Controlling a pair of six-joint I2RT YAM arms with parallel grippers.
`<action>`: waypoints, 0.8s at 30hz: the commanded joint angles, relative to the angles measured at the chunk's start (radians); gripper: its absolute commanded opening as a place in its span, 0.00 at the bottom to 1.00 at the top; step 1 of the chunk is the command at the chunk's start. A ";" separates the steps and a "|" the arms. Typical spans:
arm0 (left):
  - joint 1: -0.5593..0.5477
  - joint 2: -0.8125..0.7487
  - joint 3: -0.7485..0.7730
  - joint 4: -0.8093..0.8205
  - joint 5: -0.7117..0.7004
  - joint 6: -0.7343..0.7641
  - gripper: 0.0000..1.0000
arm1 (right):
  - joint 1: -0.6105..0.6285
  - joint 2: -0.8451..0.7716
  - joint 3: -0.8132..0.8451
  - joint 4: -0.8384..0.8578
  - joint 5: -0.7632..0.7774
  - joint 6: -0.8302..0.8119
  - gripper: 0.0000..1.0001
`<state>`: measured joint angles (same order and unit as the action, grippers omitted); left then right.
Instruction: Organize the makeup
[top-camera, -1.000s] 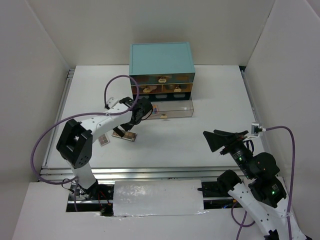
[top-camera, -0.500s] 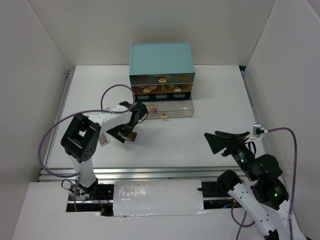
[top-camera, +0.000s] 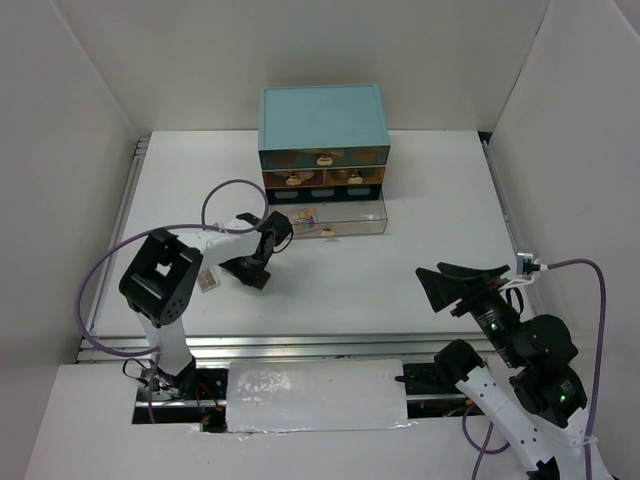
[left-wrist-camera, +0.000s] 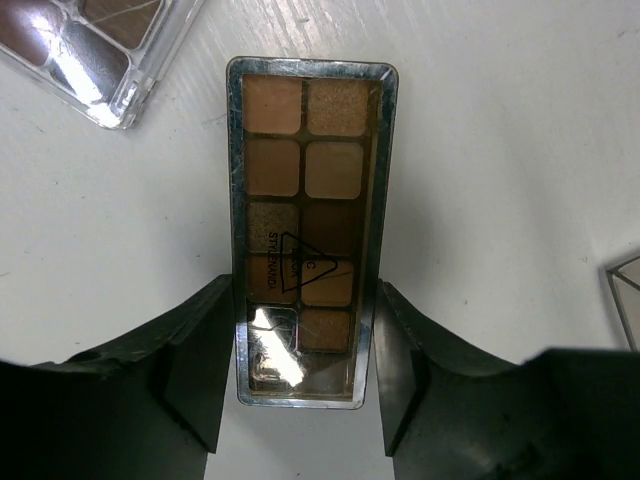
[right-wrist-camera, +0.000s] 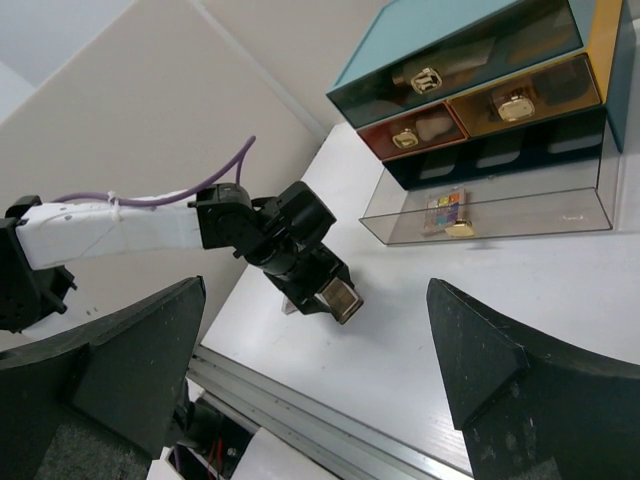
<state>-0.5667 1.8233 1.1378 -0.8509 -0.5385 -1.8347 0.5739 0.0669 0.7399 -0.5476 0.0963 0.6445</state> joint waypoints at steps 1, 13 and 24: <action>0.004 0.060 -0.095 0.131 0.144 0.003 0.38 | 0.006 -0.010 0.052 -0.017 0.019 -0.026 1.00; -0.119 -0.214 0.054 -0.054 -0.108 0.021 0.08 | 0.007 0.004 0.073 -0.012 0.017 -0.013 1.00; -0.233 -0.102 0.480 -0.098 -0.330 0.425 0.00 | 0.007 0.007 0.096 -0.040 0.051 -0.014 1.00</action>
<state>-0.8047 1.6524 1.5116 -0.8841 -0.7536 -1.5322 0.5735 0.0654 0.7864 -0.5697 0.1204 0.6376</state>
